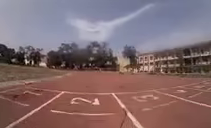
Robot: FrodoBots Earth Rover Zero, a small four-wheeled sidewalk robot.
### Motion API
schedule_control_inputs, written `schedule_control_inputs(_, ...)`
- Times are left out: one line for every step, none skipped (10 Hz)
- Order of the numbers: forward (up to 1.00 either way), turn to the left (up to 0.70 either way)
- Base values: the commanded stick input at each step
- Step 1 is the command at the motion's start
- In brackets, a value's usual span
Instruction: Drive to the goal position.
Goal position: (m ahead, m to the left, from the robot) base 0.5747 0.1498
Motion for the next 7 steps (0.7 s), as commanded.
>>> schedule_control_inputs(0.7,0.0)
schedule_control_inputs(0.7,0.0)
schedule_control_inputs(0.7,0.0)
schedule_control_inputs(0.7,0.0)
schedule_control_inputs(0.7,0.0)
schedule_control_inputs(0.7,0.0)
schedule_control_inputs(0.7,0.0)
